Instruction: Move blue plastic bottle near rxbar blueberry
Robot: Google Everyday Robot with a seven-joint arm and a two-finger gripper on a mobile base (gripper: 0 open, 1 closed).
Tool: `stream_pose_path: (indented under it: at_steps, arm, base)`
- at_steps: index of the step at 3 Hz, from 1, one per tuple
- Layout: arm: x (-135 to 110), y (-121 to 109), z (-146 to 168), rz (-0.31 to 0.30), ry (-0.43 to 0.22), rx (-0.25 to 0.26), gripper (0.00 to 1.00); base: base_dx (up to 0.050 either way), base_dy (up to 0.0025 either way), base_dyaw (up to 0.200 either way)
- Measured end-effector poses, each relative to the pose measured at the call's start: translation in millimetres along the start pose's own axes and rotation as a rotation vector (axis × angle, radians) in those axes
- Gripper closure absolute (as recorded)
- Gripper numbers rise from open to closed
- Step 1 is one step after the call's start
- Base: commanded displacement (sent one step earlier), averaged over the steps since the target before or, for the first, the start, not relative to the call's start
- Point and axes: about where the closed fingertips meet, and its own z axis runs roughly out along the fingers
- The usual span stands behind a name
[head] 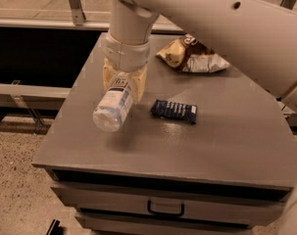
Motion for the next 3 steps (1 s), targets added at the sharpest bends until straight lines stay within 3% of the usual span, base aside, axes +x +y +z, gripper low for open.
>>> stream_pose_path:
  at_steps: [1, 3]
  arm:
    - [17.4, 15.9, -2.5, 0.121, 0.008, 0.044, 1.0]
    - [39.5, 25.4, -4.2, 0.284, -0.009, 0.1, 1.0]
  base:
    - [0.0, 0.0, 0.0]
    - [0.0, 0.0, 0.0]
